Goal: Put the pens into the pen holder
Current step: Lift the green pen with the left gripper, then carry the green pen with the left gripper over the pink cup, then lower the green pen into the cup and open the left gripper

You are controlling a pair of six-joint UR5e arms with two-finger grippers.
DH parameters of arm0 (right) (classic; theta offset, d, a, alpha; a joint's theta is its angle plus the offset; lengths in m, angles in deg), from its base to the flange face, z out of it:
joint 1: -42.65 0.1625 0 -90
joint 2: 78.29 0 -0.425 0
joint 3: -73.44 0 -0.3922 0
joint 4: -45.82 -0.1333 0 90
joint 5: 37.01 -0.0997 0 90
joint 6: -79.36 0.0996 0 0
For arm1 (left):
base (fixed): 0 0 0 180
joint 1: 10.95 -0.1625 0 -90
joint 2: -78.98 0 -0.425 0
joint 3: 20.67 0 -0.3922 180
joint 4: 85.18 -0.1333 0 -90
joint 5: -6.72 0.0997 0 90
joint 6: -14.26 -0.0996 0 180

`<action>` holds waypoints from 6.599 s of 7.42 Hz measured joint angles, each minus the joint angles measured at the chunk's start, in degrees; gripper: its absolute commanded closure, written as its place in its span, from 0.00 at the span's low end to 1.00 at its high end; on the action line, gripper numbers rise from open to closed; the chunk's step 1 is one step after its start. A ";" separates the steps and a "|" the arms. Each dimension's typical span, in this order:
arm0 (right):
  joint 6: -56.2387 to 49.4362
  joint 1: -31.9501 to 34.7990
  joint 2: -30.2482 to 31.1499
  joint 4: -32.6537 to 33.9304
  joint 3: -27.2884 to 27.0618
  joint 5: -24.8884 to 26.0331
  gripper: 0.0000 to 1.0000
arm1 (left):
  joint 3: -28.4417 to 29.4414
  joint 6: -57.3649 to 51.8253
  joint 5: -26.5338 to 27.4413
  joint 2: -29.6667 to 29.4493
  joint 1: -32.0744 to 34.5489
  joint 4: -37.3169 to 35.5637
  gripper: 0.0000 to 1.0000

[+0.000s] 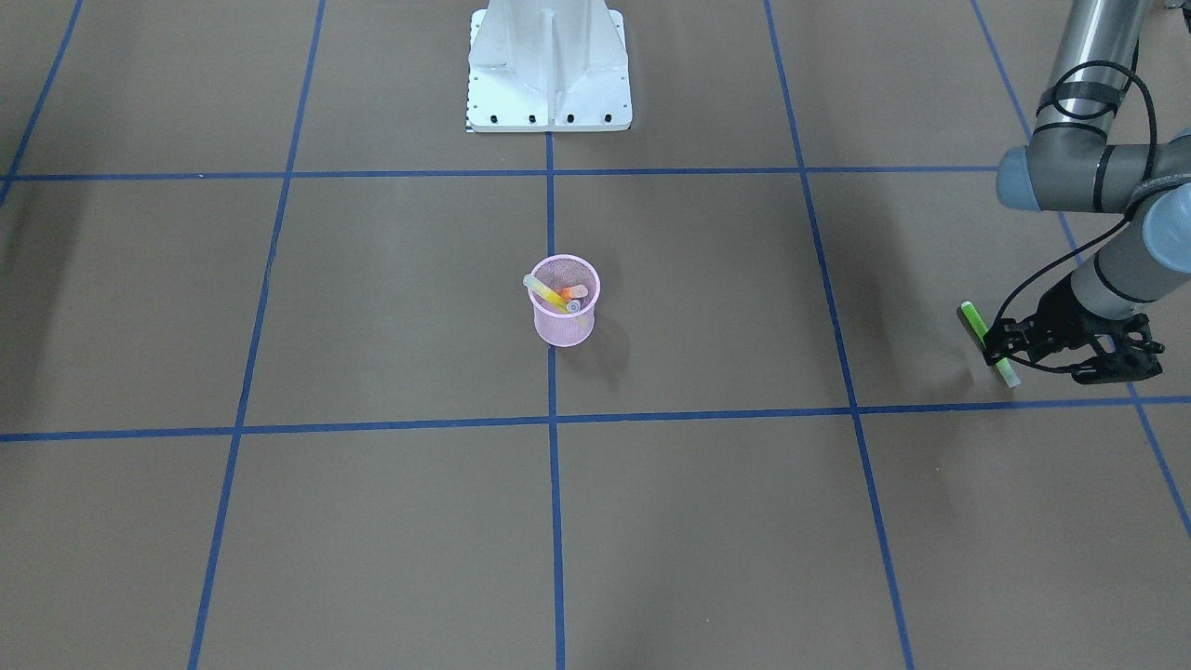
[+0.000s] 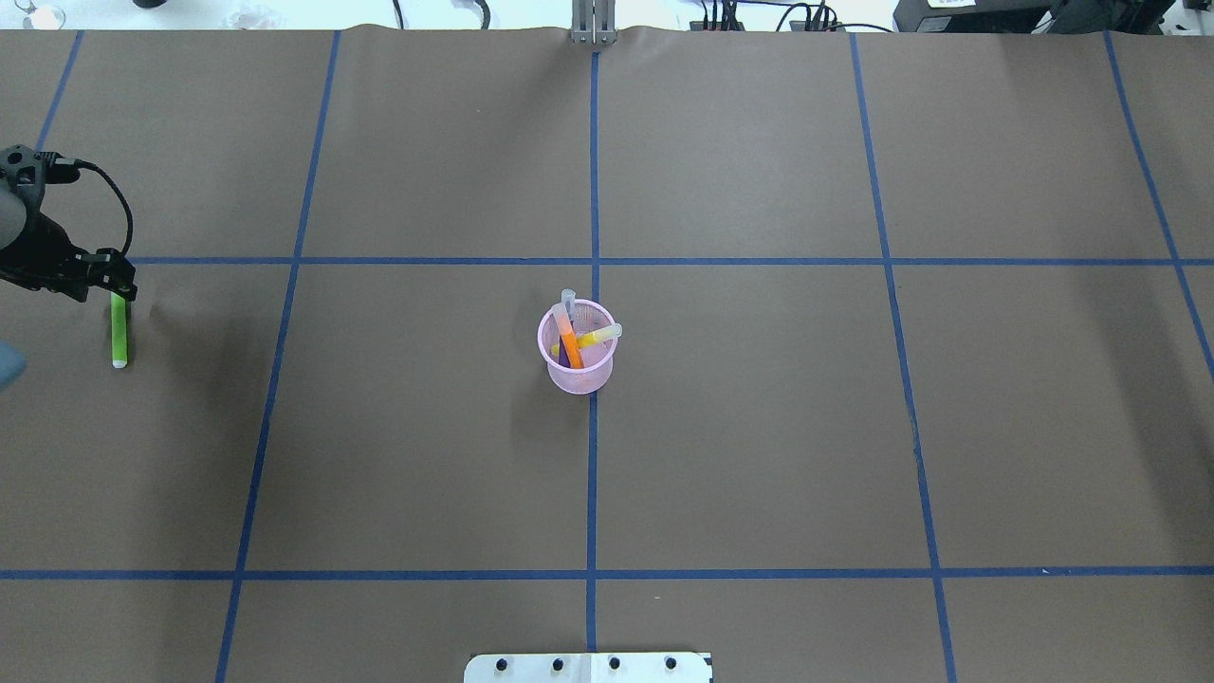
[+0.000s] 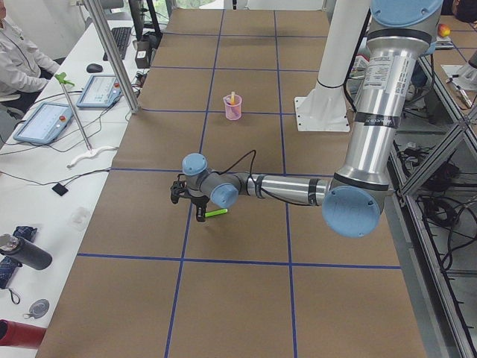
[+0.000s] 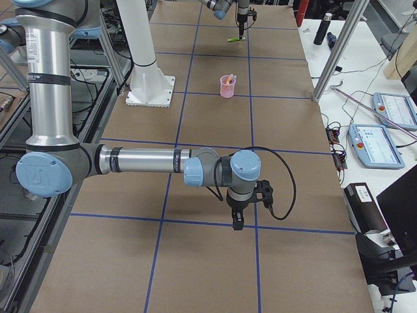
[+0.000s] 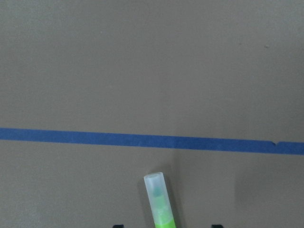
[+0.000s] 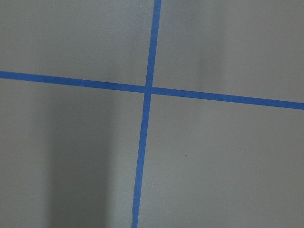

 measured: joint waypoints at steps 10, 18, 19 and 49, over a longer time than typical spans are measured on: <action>0.04 0.00 0.09 0.00 -0.05 -0.01 0.00 | 1.38 3.06 -0.06 -0.83 -0.22 1.43 0.66; 0.04 0.00 0.01 0.00 -0.05 -0.08 0.00 | 2.01 2.90 0.10 -1.00 -0.37 1.12 0.66; 0.04 0.00 -0.01 0.00 -0.05 -0.08 0.00 | 2.18 2.90 0.13 -1.15 -0.39 1.00 0.66; 0.04 0.00 -1.04 0.37 -1.72 0.44 0.00 | -6.48 -6.33 40.11 -24.88 -33.09 43.44 0.01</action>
